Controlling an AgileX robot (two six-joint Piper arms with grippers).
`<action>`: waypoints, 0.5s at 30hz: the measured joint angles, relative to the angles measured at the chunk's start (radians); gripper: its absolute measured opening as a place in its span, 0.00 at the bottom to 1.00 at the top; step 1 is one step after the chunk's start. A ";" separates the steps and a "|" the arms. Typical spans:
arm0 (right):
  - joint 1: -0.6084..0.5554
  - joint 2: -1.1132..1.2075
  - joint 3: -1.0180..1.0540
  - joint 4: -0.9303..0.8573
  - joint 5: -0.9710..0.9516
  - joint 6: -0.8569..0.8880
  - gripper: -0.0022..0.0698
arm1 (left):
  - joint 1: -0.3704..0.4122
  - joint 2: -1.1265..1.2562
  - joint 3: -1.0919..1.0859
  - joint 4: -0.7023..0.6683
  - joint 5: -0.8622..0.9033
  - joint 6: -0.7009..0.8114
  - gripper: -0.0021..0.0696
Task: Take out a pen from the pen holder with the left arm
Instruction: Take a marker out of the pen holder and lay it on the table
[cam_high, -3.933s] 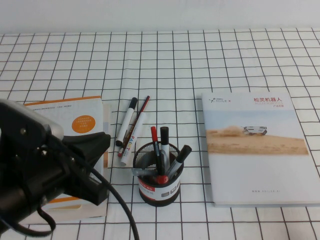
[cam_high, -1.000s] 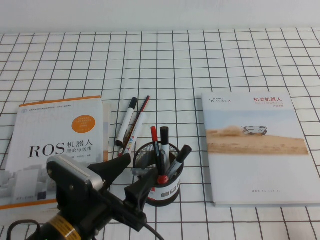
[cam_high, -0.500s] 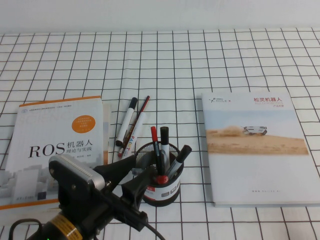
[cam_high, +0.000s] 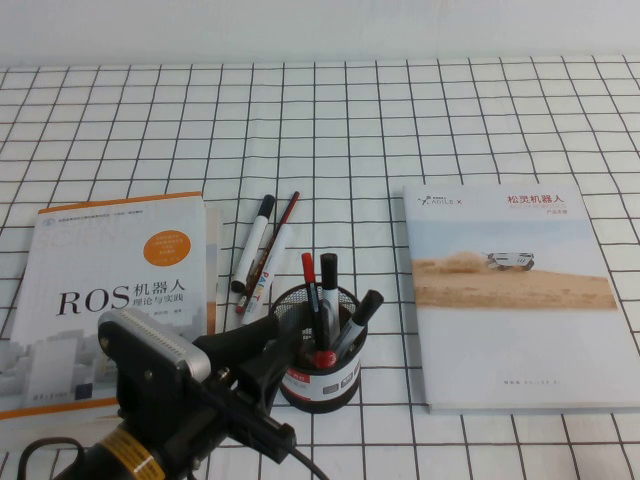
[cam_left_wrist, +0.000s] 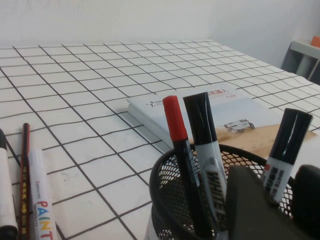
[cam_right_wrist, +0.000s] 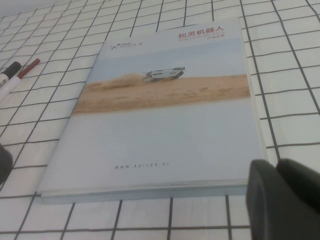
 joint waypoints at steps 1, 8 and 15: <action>0.000 0.000 0.000 0.000 0.000 0.000 0.01 | 0.000 0.000 0.000 0.000 0.000 0.000 0.26; 0.000 0.000 0.000 0.000 0.000 0.000 0.01 | 0.000 0.000 0.000 0.000 0.000 0.000 0.16; 0.000 0.000 0.000 0.000 0.000 0.000 0.01 | 0.000 -0.074 0.000 -0.002 0.000 0.013 0.16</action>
